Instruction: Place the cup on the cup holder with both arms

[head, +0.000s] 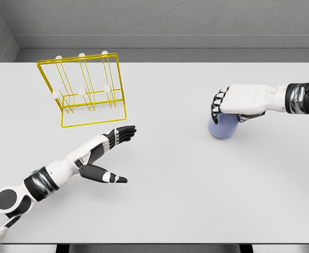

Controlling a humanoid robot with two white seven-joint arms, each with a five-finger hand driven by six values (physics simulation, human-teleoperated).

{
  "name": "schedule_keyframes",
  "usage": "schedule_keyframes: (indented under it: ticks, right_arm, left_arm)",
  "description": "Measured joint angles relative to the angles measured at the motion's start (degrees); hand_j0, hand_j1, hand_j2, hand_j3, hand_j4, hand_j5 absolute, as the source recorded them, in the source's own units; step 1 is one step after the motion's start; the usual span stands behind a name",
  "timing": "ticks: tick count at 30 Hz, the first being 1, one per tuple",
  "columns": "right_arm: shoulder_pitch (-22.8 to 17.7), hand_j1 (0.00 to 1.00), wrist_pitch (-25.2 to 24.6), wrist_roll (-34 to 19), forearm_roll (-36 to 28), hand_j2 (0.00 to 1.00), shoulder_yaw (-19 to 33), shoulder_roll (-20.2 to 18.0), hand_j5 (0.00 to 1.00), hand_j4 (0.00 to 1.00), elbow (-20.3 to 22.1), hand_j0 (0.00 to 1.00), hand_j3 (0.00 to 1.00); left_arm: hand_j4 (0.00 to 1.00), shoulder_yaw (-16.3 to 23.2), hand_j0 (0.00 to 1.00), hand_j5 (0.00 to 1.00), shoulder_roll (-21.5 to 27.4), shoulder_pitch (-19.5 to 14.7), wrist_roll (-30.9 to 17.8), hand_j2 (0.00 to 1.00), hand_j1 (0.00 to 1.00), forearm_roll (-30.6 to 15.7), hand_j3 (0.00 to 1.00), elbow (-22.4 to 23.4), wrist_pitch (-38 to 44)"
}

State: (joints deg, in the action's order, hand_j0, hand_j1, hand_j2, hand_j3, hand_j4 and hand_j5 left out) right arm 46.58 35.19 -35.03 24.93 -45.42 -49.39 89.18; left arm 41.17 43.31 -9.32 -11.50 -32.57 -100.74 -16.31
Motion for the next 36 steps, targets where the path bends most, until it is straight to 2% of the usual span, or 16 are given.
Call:
schedule_keyframes:
  ticks: [1,10,14,24,36]
  right_arm:
    - [0.00,0.46,-0.01,0.01,-0.02,0.46,0.38,-0.14,0.46,0.46,0.83,0.46,0.46]
    - [-0.70,0.46,-0.01,-0.02,0.12,0.46,1.31,-0.84,0.46,0.46,8.91,0.46,0.46]
    - [-0.70,0.46,-0.03,-0.01,0.03,0.46,1.25,-0.77,0.46,0.46,11.13,0.46,0.46]
    - [-0.70,0.46,-0.02,-0.01,-0.70,0.46,0.92,1.78,0.46,0.46,12.02,0.46,0.46]
    - [-1.41,0.46,-0.01,-0.02,-1.19,0.46,-0.58,8.27,0.46,0.46,12.06,0.46,0.46]
  left_arm:
    - [1.00,-0.03,1.00,1.00,-0.05,0.09,0.00,1.00,1.00,0.02,1.00,-0.03,-0.06]
    - [1.00,-0.15,1.00,1.00,-0.12,0.00,-0.01,1.00,1.00,0.04,1.00,-0.18,-0.19]
    - [1.00,-0.22,1.00,1.00,-0.26,0.00,0.00,1.00,1.00,-0.04,1.00,0.18,-0.08]
    - [1.00,-0.29,1.00,1.00,-1.19,0.00,0.10,1.00,1.00,-0.12,1.00,2.28,0.13]
    - [1.00,-0.29,1.00,1.00,-1.93,-0.18,0.08,1.00,1.00,-0.12,1.00,3.74,0.14]
